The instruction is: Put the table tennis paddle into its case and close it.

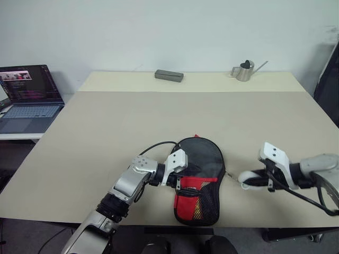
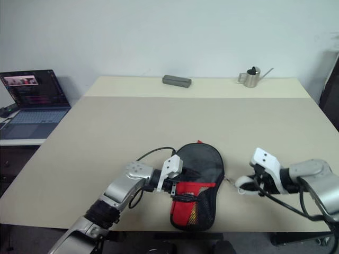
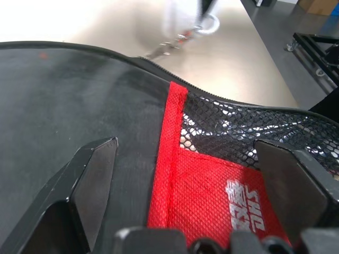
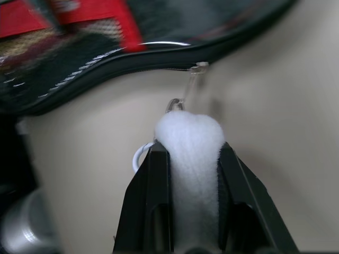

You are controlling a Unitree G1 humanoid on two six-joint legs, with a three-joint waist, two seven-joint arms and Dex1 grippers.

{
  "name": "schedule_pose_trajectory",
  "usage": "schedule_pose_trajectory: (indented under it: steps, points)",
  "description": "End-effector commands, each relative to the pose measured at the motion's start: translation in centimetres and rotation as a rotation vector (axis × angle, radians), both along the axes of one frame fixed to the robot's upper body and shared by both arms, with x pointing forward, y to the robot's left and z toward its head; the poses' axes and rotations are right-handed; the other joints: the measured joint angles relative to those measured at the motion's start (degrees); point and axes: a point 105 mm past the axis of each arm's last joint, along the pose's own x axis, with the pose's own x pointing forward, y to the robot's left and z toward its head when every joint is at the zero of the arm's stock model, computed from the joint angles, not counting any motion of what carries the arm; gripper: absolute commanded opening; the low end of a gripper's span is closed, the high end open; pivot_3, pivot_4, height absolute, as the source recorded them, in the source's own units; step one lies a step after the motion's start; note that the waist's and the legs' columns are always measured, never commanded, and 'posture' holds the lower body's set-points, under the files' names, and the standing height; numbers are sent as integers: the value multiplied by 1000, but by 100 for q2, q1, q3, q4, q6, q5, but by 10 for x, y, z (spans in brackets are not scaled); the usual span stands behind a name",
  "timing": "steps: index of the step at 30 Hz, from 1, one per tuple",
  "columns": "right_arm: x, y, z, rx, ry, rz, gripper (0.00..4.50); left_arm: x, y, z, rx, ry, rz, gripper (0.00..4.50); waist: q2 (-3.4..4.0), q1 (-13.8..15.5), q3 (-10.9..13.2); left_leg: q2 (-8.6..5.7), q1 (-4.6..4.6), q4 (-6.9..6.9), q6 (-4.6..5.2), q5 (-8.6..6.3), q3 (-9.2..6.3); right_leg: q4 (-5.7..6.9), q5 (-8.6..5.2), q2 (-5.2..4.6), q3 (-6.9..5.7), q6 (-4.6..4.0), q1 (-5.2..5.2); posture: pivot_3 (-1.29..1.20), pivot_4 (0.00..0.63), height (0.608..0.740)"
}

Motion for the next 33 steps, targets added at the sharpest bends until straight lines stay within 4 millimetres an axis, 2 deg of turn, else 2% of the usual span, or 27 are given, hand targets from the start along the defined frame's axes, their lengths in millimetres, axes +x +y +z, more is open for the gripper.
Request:
schedule_pose_trajectory:
  steps: [1, 7, 16, 22, 33]
  points:
    - [-26, 5, 5, 7, 68, 85, 546, -12, 23, -51, 156, 171, 58, 4500, 2, 62, -10, -2, 1, 1, 1, -4, -1, -4, -2, -2, -2, 4, 3, 0, 150, 740]
    - [-36, 8, 4, 16, 73, 89, 546, -12, 21, -51, 160, 171, 46, 4500, -4, 134, -29, -11, -2, 5, 4, -28, 2, -17, -6, -11, -1, 5, 10, 0, 150, 740]
    - [-25, 9, -4, 20, 28, 56, 546, -13, 17, -50, 168, 159, 14, 4500, -17, 128, -34, -11, 0, 5, 5, -29, 3, -14, -18, -13, 0, 20, 11, 0, 150, 740]
    - [-24, 8, -6, 12, 25, 52, 545, -12, 13, -55, 207, 129, -19, 4500, -30, 128, -47, -10, 7, 8, 5, -29, 4, -13, -18, -12, 0, 20, 17, 0, 150, 740]
    - [-26, 10, -10, 11, 16, 53, 545, -5, -1, -58, 228, 67, -61, 4500, -34, 142, -48, -18, 71, 11, 11, -34, 2, -30, -29, -23, -3, 36, 101, 0, 150, 740]
